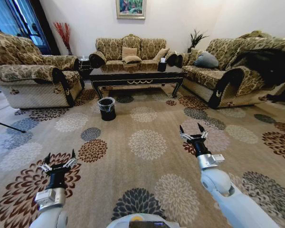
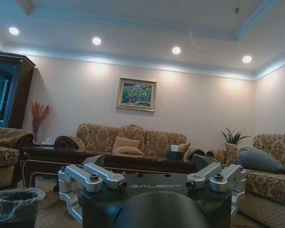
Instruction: Move to the front of the table and pick up the trash from the floor, then place it into the trash bin.
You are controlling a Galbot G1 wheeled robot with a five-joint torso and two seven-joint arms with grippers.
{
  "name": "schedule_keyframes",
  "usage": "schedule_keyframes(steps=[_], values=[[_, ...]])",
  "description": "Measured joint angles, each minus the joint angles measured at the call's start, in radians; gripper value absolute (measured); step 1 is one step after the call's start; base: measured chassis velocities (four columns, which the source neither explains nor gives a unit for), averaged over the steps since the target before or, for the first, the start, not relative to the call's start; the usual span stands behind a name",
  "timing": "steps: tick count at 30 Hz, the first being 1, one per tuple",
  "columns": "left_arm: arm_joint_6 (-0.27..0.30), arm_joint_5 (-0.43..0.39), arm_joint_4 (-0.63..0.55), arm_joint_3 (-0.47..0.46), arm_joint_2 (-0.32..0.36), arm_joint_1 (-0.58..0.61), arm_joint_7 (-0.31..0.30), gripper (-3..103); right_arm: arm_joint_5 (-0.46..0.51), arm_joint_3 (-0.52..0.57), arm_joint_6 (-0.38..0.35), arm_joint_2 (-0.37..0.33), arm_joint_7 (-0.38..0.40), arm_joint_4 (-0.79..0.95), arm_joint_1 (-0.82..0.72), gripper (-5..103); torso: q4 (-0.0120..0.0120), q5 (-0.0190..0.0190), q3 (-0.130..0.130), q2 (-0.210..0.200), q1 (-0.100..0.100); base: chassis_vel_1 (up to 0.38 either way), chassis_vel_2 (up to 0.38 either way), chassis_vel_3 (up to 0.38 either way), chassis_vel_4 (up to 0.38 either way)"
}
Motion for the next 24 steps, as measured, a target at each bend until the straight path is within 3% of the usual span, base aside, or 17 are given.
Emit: schedule_keyframes(steps=[24], values=[[0.000, 0.000, 0.000, 0.000, 0.000, 0.000, 0.000, 100, 0.000, 0.000, 0.000, 0.000, 0.000, 0.000, 0.000, 100, 0.0000, 0.0000, 0.082, 0.103, 0.022, 0.000, 0.000, 0.000, 0.000]])
